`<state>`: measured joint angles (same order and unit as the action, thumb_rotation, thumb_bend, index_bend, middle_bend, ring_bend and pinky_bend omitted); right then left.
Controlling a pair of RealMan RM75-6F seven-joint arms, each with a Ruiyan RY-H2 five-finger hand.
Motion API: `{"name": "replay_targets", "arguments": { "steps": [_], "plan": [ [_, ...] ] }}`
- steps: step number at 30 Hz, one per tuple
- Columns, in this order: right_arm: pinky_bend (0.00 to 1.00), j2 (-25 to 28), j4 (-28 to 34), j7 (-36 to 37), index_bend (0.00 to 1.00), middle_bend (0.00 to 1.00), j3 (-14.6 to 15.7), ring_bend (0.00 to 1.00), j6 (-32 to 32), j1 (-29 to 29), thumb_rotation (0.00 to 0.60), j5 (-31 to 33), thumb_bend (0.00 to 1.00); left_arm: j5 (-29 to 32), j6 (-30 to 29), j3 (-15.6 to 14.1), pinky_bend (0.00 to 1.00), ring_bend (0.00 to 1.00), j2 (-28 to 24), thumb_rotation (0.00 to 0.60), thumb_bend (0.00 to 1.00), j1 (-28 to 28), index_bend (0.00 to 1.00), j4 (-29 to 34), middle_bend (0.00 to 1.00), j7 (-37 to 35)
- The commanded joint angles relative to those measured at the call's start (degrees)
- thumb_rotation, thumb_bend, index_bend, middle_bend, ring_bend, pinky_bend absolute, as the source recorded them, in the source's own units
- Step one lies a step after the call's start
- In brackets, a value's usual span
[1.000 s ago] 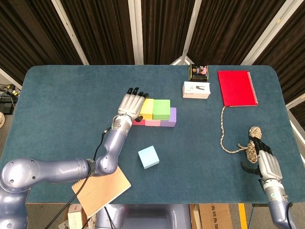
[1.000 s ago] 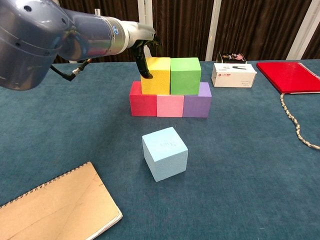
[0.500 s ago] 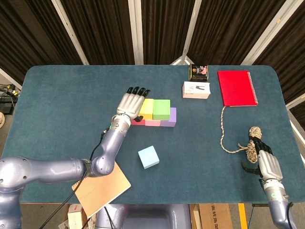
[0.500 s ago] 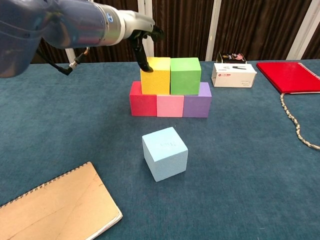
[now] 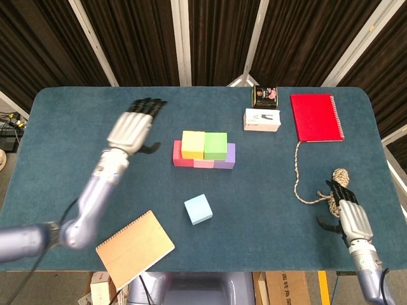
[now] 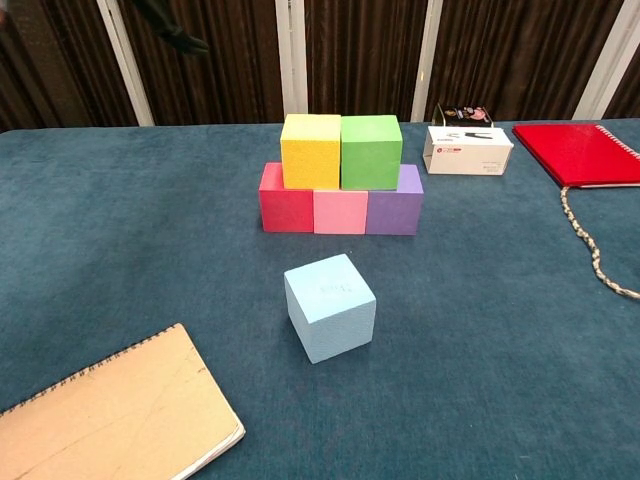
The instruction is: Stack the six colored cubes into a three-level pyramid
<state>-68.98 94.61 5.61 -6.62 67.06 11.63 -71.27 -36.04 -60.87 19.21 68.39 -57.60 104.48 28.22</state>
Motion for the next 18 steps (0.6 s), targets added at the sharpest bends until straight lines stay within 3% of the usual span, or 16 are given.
{"name": "replay_targets", "arguments": {
  "steps": [1, 7, 9, 14, 18],
  "plan": [
    [0.0, 0.1, -0.2, 2.2, 0.04, 0.02, 1.2, 0.0, 2.8, -0.3, 0.6, -5.8, 0.34, -8.8, -2.4, -2.9, 0.0, 0.0, -6.0, 0.6, 0.35, 7.4, 0.08, 3.8, 0.06, -7.3],
    [0.0, 2.0, 0.8, 3.2, 0.04, 0.02, 3.2, 0.0, 3.5, 1.3, 0.6, -14.8, 0.34, -21.4, -6.7, -7.2, 0.0, 0.0, -10.1, 0.6, 0.35, 16.6, 0.09, 2.8, 0.06, -17.1],
    [0.0, 3.9, 3.5, 0.4, 0.04, 0.02, 4.3, 0.0, -1.1, 5.3, 0.6, -19.7, 0.34, -26.8, -12.2, -9.7, 0.0, 0.0, -10.4, 0.6, 0.35, 22.3, 0.09, 1.3, 0.06, -22.5],
    [0.0, 5.4, 8.0, -1.0, 0.04, 0.02, 4.3, 0.0, -8.2, 10.4, 0.6, -20.3, 0.34, -37.5, -20.5, -13.5, 0.0, 0.0, -8.5, 0.6, 0.35, 29.6, 0.09, -3.1, 0.05, -29.1],
    [0.0, 4.2, 9.2, -4.1, 0.04, 0.02, 3.6, 0.0, -11.9, 13.3, 0.6, -18.9, 0.34, -40.1, -24.7, -14.7, 0.0, 0.0, -7.1, 0.6, 0.35, 33.6, 0.09, -5.1, 0.05, -31.0]
  ]
}}
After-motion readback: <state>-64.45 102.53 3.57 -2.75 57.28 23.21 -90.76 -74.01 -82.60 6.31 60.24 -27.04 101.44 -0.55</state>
